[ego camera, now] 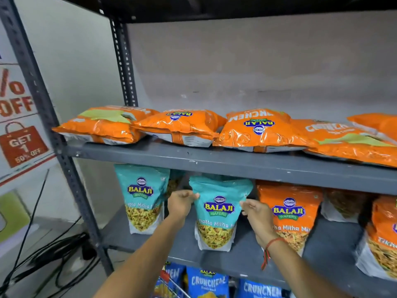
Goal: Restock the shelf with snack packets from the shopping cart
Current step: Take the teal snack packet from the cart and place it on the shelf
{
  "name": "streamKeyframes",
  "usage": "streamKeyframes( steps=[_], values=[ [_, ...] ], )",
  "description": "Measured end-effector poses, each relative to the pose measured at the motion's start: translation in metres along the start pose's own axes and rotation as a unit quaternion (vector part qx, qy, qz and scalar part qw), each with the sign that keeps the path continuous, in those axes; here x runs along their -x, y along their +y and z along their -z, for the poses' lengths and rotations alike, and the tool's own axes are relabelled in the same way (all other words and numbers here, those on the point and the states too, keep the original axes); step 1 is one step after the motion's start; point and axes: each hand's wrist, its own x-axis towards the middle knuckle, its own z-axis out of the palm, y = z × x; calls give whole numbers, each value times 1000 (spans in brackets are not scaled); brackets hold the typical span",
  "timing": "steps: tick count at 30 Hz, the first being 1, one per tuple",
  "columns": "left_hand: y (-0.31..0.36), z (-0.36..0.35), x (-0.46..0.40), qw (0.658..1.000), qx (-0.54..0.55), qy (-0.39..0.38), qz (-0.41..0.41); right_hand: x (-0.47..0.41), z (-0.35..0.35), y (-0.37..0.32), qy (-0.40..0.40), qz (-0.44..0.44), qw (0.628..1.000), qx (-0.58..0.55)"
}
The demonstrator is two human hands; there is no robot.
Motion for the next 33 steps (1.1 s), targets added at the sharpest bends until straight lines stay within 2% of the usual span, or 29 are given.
streamKeyframes(
  steps=[5,8,10,13,16,21,30,33],
  values=[
    [-14,-10,-11,999,33,-34,-12,-3,2,18,-13,-21,998,-63],
    [-29,-10,-6,995,56,-80,13,2,5,30,-113,-23,990,-84],
    [-51,-9,1,995,28,-89,47,2,6,54,-169,-69,982,-44],
    [-82,-9,25,992,-29,-90,87,2,2,91,-219,-131,967,13],
    [-107,-18,39,992,-51,-91,65,5,-10,114,-253,-156,955,20],
    [-126,-20,32,996,-47,-49,50,9,-30,128,-230,-121,965,22],
    [-120,-18,34,996,-70,-38,41,4,-38,131,-234,-106,966,-13],
    [-117,-20,52,992,-121,7,31,16,-25,129,-219,-101,970,-11]
  ],
)
